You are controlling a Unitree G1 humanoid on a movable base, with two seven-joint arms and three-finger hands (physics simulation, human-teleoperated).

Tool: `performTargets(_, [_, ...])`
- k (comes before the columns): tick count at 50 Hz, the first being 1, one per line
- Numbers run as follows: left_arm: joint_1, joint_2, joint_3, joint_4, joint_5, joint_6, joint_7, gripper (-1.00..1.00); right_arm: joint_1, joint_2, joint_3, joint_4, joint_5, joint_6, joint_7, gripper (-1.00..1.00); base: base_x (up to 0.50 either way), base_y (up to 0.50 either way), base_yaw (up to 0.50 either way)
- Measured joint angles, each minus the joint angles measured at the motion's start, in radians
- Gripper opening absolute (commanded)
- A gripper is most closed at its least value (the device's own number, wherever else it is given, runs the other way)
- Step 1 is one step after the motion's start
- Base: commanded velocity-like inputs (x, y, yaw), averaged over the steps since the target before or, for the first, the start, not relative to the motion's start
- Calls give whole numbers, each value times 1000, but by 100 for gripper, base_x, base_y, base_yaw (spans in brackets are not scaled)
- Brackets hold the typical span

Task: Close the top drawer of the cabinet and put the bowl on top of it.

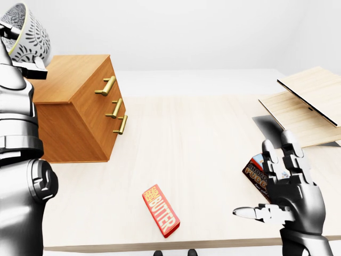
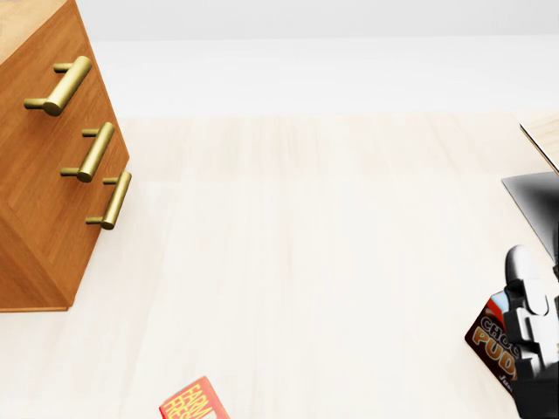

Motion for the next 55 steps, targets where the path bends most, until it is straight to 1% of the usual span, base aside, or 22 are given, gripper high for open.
performTargets(11, [-19,-20,-17,76,4,0,38,-100,4,-1,5,1,-2,-4,2,100,0,0,0])
performTargets(21, [-15,-39,-26,119,13,0,59,-100,8,-3,11,1,-5,-9,1,100,0,0,0])
performTargets(46, [-16,-58,-43,129,67,0,90,-100,13,-12,28,8,-11,-19,-6,100,0,0,0])
performTargets(47, [-17,-58,-43,129,68,0,90,-61,13,-12,28,8,-11,-19,-7,100,0,0,0])
performTargets(48, [-17,-59,-44,127,70,0,91,-61,13,-12,28,8,-11,-19,-7,100,0,0,0])
performTargets(49, [-18,-59,-44,129,67,0,92,100,13,-12,28,8,-11,-19,-7,100,0,0,0])
performTargets(55, [-13,-59,-38,139,47,0,97,100,13,-14,28,8,-10,-18,-8,100,0,0,0])
